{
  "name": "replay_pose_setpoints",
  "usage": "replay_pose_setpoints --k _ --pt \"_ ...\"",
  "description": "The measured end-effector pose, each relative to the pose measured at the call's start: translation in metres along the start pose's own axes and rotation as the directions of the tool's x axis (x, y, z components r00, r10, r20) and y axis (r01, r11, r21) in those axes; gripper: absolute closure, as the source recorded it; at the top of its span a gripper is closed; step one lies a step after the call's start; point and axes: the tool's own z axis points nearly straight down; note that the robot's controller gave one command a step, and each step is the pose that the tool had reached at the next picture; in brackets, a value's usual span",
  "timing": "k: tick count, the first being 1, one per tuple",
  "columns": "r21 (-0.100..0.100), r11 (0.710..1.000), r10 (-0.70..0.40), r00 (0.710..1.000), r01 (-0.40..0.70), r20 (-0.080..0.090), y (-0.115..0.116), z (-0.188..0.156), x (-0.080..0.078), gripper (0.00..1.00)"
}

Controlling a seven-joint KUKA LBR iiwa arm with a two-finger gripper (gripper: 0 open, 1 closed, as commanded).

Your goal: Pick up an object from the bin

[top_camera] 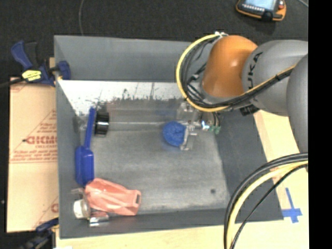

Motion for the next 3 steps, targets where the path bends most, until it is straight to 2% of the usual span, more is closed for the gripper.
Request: replay_pose_setpoints --k 1,2,3 --pt "0.0 0.999 0.039 0.999 -0.039 -0.014 -0.008 0.035 -0.006 0.0" --pt "-0.002 0.98 0.197 0.98 -0.197 0.006 0.002 0.063 0.005 0.0" --pt "0.0 0.961 0.276 0.961 -0.276 0.001 -0.002 0.06 -0.002 1.0"
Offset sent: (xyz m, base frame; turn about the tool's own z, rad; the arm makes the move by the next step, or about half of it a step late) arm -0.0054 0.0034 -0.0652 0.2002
